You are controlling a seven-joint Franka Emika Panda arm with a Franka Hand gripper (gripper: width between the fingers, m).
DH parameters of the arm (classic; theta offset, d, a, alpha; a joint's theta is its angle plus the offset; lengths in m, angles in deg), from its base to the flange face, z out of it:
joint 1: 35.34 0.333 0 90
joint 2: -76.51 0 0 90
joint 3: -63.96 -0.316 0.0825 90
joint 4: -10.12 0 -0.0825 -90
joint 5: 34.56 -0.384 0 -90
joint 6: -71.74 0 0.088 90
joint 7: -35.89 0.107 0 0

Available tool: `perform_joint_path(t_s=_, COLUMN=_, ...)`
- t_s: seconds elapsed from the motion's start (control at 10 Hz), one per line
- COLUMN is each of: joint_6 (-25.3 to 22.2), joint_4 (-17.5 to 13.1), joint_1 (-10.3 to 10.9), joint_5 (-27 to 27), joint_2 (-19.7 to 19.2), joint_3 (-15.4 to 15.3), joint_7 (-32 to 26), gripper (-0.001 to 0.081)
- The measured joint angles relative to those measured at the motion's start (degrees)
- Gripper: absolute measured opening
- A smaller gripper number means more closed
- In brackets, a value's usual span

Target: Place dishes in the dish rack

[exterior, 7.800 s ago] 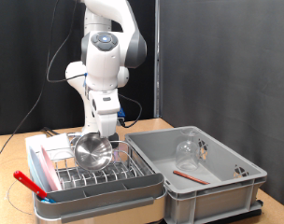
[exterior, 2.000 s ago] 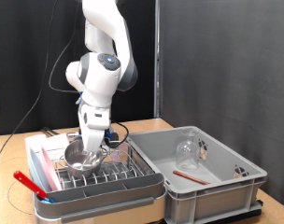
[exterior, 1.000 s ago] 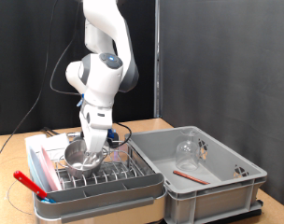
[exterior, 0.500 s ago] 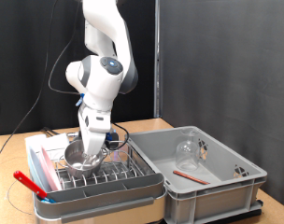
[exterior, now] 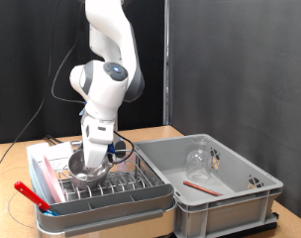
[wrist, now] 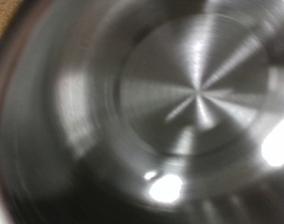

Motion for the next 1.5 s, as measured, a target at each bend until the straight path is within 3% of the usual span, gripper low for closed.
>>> perform_joint_path(t_s=0.4, joint_6=0.0, joint_4=-2.61, joint_1=-0.2, joint_5=-0.46, joint_2=-0.28, joint_3=0.83, joint_7=-0.02, gripper=0.0808)
perform_joint_path(t_s=0.9, joint_6=-0.37, joint_4=-7.96, joint_1=-0.14, joint_5=-0.15, joint_2=-1.74, joint_3=0.98, joint_7=0.04, gripper=0.0808)
perform_joint_path(t_s=1.2, joint_6=-0.45, joint_4=-12.65, joint_1=-0.1, joint_5=2.66, joint_2=-4.17, joint_3=-0.71, joint_7=3.52, gripper=0.0808)
perform_joint_path(t_s=1.5, joint_6=-1.9, joint_4=-19.17, joint_1=-0.07, joint_5=5.18, joint_2=-9.52, joint_3=-1.78, joint_7=7.95, gripper=0.0808)
